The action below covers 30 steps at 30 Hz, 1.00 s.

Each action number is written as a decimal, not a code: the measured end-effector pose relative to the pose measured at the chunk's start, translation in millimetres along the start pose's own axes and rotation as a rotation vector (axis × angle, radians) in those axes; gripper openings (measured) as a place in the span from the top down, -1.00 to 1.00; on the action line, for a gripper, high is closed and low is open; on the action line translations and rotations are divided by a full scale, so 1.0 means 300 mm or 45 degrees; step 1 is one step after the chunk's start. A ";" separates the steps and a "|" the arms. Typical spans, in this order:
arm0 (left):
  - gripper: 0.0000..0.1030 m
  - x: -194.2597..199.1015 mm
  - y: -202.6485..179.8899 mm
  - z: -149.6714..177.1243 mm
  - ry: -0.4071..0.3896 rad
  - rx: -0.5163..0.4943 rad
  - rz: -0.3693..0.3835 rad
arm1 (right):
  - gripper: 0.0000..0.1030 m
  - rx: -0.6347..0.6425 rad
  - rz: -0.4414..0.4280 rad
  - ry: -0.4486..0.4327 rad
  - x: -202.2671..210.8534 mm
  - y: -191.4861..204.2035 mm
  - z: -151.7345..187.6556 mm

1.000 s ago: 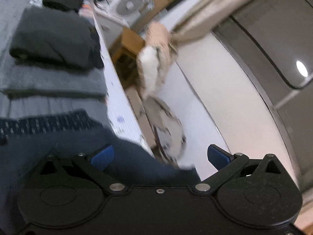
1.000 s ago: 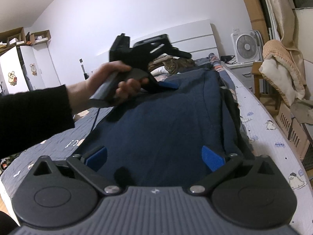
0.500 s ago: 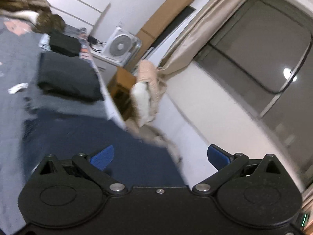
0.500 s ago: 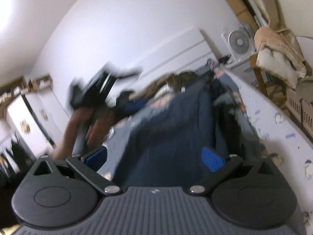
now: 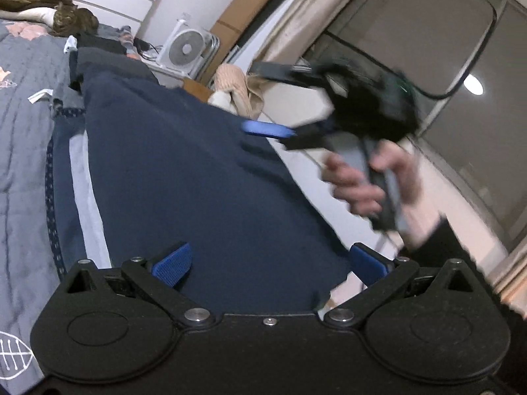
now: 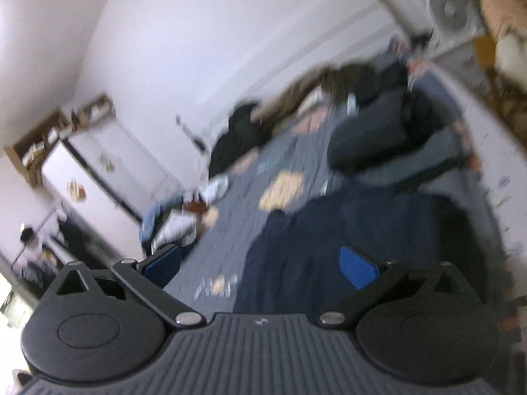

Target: Fold clothes

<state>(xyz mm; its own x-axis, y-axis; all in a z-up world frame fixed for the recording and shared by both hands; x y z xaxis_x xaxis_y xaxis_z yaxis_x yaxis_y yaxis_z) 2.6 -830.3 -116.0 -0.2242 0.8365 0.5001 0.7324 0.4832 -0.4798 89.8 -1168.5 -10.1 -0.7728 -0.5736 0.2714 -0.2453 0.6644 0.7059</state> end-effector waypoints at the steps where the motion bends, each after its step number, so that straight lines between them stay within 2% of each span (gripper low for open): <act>1: -1.00 -0.004 0.004 0.008 0.006 0.005 0.006 | -0.99 -0.008 0.011 0.056 -0.044 -0.016 0.005; 3: -1.00 0.001 0.019 0.021 0.003 0.020 0.014 | -0.98 -0.017 0.083 0.108 -0.101 -0.064 0.005; 5: -0.99 0.017 0.035 0.030 -0.002 0.019 0.016 | -0.91 -0.062 0.132 0.098 -0.112 -0.135 -0.003; 9: -0.99 0.075 0.066 0.060 -0.017 -0.021 -0.009 | -0.76 -0.153 0.083 0.001 -0.055 -0.227 -0.031; 12: -0.99 0.104 0.091 0.076 -0.020 -0.014 -0.028 | -0.67 -0.153 0.109 -0.045 -0.023 -0.262 -0.053; 16: -1.00 0.138 0.070 0.074 -0.048 -0.027 -0.019 | -0.68 -0.162 0.150 -0.085 0.012 -0.246 -0.099; 19: -1.00 0.116 0.024 0.074 -0.048 -0.089 -0.048 | -0.72 -0.080 0.051 -0.064 0.013 -0.146 -0.093; 20: -1.00 0.107 0.012 0.075 -0.044 -0.108 -0.065 | -0.73 -0.062 0.043 -0.054 0.013 -0.132 -0.087; 22: -1.00 0.080 -0.001 0.083 -0.017 -0.136 -0.144 | -0.73 -0.056 0.097 -0.036 0.016 -0.151 -0.074; 25: -1.00 0.061 -0.019 0.091 -0.002 -0.165 -0.318 | -0.70 -0.047 0.179 -0.010 0.020 -0.179 -0.055; 30: -1.00 0.082 -0.064 0.091 -0.008 -0.205 -0.475 | -0.68 -0.032 0.315 0.034 0.028 -0.225 -0.022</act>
<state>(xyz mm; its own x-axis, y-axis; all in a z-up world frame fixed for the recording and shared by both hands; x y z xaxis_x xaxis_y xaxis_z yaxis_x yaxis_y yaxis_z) -34.5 -811.9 -114.2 -0.4971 0.6131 0.6139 0.6911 0.7076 -0.1471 103.8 -1221.4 -51.0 -0.7919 -0.4078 0.4546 -0.0360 0.7742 0.6319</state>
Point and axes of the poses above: each gripper's, at about its wrist camera, not at the fingertips, and x roughly against the way its jaws point, y to its left, z to its underside, the point moved 5 cm from there along -x, roughly the way its jaws point, and after that the axes turned 12 degrees about -z, right-handed, at the moved point
